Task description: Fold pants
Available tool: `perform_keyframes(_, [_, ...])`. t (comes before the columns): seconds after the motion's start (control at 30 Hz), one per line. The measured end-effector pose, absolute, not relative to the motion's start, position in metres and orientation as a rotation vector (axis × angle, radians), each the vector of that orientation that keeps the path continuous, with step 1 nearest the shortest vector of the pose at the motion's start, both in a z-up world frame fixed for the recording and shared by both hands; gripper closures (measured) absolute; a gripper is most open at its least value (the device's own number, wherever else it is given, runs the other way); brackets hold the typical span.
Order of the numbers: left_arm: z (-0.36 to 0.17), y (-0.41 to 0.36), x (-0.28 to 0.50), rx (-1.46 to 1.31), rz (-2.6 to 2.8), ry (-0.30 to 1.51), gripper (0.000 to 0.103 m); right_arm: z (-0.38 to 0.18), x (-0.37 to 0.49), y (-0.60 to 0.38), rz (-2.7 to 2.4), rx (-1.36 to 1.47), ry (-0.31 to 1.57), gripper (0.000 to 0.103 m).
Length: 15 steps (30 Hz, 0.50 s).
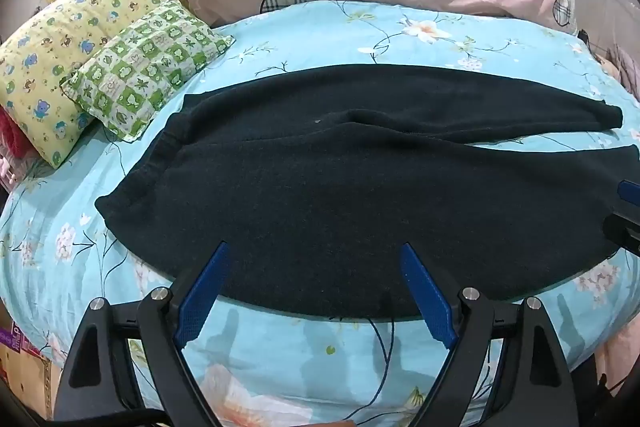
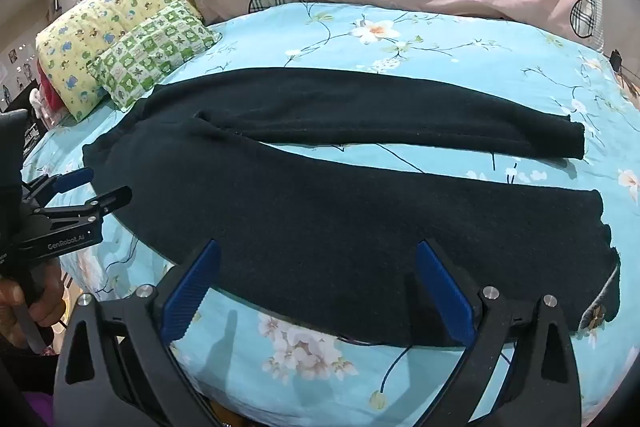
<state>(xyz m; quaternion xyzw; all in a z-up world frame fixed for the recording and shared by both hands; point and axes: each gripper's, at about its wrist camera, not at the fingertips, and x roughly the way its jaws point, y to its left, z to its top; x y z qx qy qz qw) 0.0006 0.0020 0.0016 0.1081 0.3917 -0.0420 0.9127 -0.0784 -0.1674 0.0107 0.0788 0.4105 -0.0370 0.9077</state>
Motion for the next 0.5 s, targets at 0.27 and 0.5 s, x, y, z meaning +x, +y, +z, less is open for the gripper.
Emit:
perform_keyframes(0.27, [0.0016,0.0048,0.0018,0.231,-0.058,0.792,0.016,0.0111,-0.0769,-0.1655,-0.075,0.161,0.849,0.005])
perform_keyframes(0.5, [0.0018,0.008,0.0033,0.231,-0.057,0.792,0.016,0.0116,-0.0698,-0.1595,-0.068,0.155,0.852,0.005])
